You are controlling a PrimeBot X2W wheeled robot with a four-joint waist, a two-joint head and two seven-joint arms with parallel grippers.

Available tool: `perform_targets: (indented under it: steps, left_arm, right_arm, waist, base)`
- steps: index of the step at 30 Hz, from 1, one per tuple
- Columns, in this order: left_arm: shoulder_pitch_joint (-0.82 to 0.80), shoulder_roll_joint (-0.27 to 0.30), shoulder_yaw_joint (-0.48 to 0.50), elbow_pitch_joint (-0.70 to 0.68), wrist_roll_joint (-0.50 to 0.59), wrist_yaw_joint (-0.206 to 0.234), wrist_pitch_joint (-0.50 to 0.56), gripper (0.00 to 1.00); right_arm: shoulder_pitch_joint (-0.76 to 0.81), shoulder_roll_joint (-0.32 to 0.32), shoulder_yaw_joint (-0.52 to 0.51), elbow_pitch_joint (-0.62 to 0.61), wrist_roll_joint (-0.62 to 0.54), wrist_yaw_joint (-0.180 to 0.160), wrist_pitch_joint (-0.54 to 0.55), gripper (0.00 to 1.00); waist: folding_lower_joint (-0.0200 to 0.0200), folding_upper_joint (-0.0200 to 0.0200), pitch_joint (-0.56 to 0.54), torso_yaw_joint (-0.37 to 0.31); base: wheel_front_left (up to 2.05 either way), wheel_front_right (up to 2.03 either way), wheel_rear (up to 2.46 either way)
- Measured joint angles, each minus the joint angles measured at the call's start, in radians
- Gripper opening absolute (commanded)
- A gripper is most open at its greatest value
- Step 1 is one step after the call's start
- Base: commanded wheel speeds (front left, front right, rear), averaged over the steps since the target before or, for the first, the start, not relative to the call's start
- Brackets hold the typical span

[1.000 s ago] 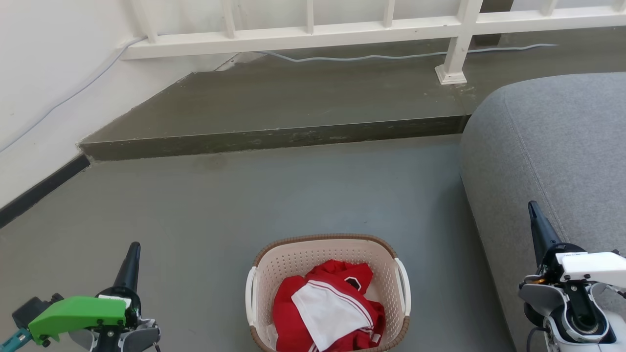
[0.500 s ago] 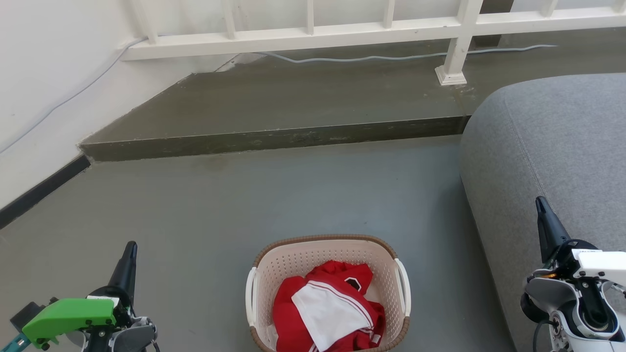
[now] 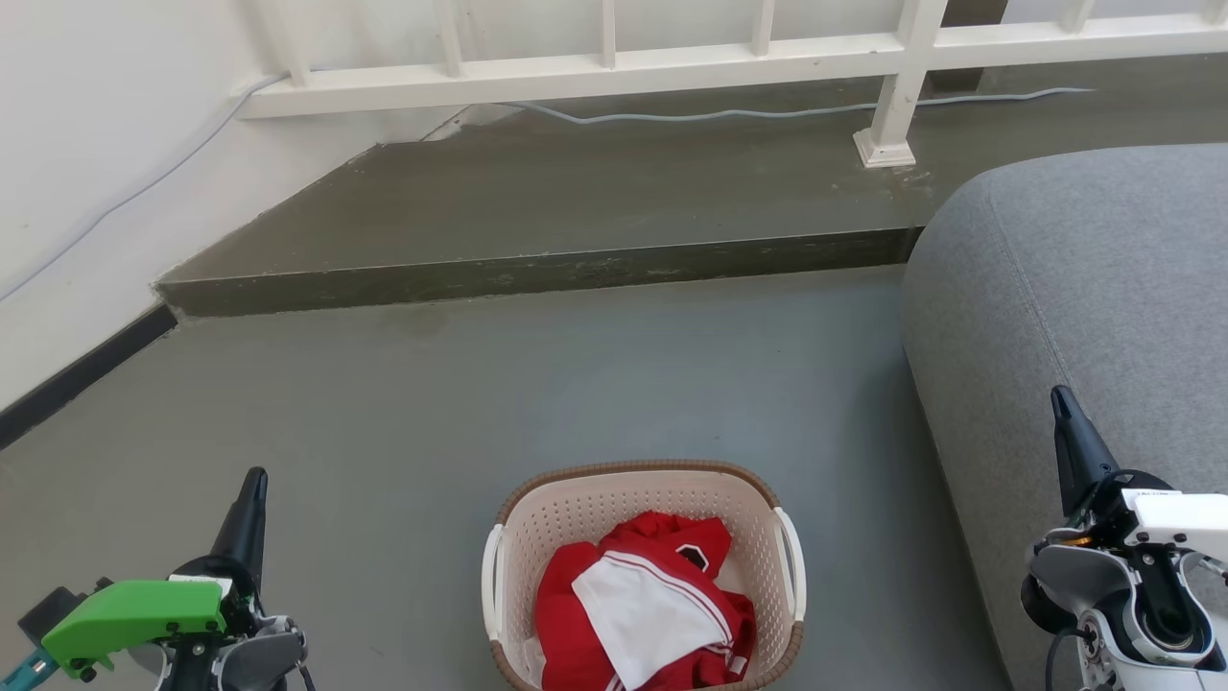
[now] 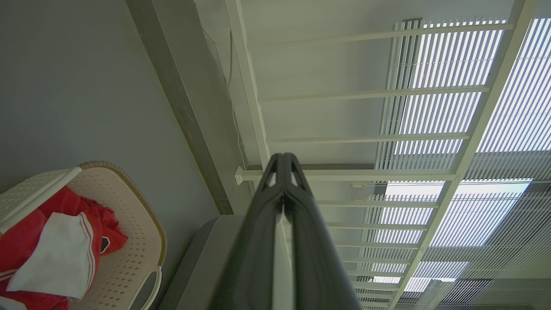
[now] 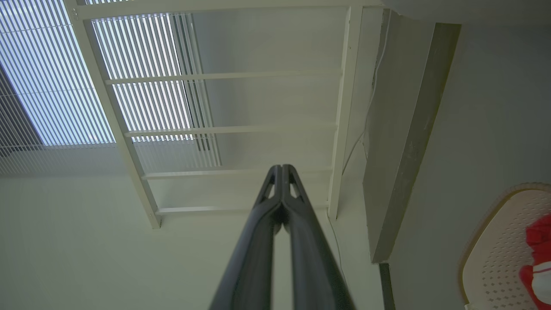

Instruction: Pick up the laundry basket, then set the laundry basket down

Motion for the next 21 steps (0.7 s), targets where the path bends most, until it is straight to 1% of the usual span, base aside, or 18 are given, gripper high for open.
perform_targets:
  steps: [21]
  left_arm:
    - [-0.006,0.000,0.001,0.000,0.000,0.000,0.000,0.00]
  right_arm:
    - [0.000,0.000,-0.001,0.000,0.000,0.003,0.000,0.00]
  waist:
    - [0.0000,0.0000,0.000,0.000]
  base:
    - [0.00,0.00,0.00]
